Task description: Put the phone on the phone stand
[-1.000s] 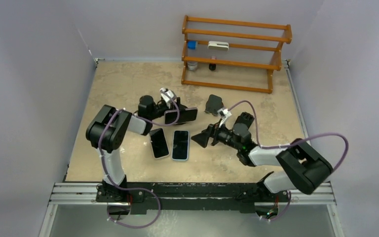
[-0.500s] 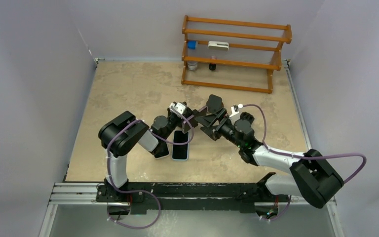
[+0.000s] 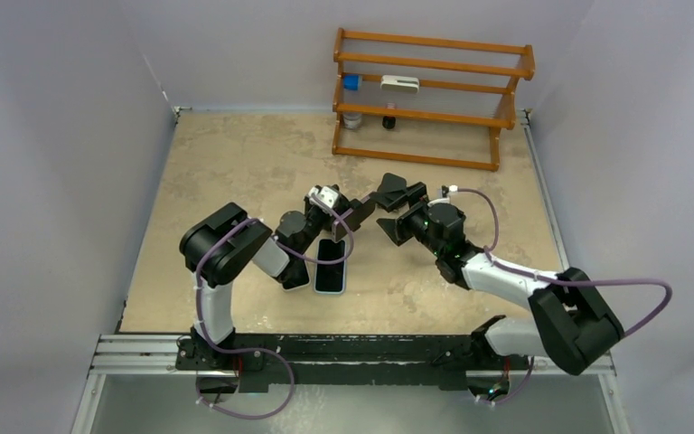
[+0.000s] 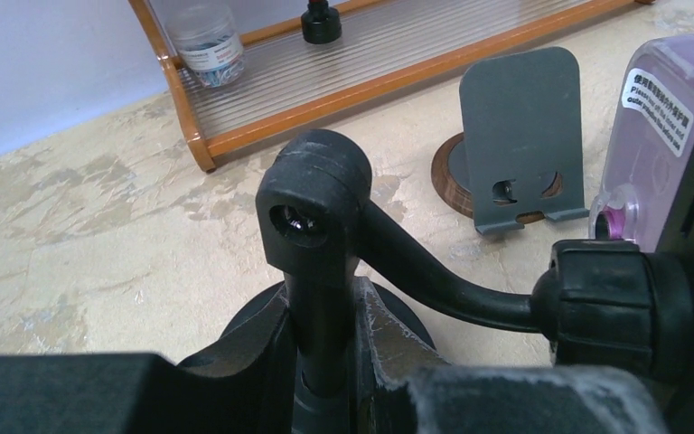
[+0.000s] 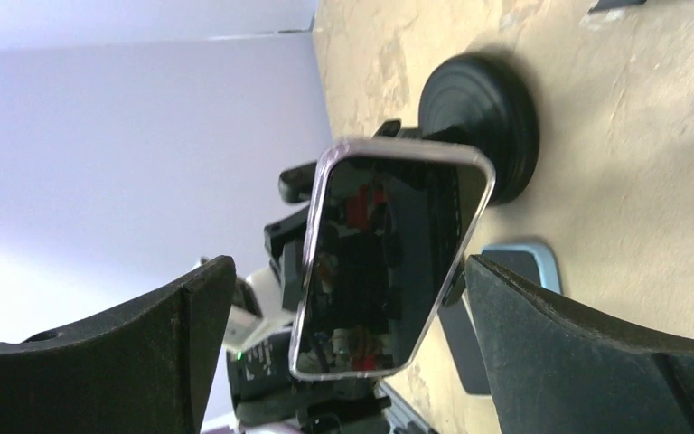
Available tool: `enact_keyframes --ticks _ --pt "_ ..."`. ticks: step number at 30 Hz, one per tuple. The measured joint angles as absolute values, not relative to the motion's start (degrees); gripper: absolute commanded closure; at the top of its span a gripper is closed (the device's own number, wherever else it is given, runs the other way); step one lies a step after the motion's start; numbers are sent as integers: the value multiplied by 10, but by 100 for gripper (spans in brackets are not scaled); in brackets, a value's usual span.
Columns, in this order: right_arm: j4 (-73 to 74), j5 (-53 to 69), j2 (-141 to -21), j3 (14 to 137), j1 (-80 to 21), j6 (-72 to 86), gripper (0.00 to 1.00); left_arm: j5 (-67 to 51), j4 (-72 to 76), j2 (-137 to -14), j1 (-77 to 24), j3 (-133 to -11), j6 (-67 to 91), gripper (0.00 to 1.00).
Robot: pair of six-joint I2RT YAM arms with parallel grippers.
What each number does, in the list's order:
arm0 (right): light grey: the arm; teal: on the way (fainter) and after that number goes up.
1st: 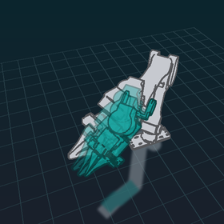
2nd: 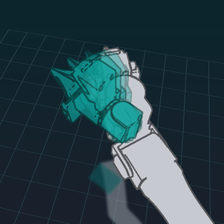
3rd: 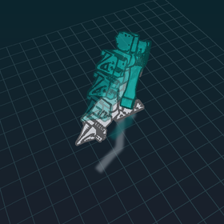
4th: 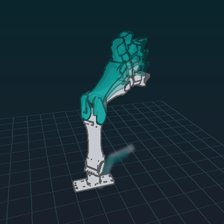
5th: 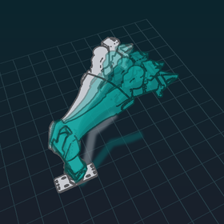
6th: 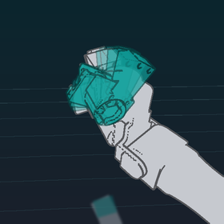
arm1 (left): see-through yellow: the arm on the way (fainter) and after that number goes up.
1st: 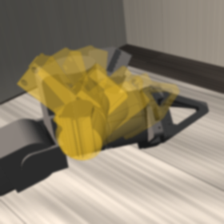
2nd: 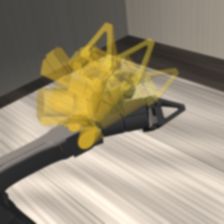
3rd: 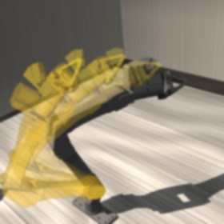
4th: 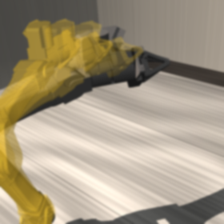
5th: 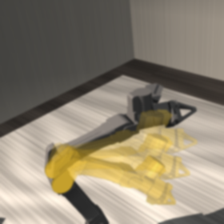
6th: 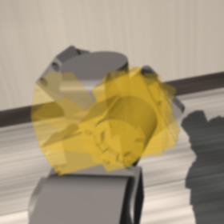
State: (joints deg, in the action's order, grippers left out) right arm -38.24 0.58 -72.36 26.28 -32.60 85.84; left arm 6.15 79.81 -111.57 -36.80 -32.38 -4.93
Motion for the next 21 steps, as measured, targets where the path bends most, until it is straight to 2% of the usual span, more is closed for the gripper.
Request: enact_keyframes --ticks 15,18,21 --pt "-459 15 -849 291 -311 865 2 17 795 -1116 -349 -324 -36 100" --pt "-493 17 -873 290 -311 869 11 15 792 -1116 -349 -326 -36 100" --pt "-534 25 -902 291 -311 877 29 13 790 -1116 -348 -327 -36 100"
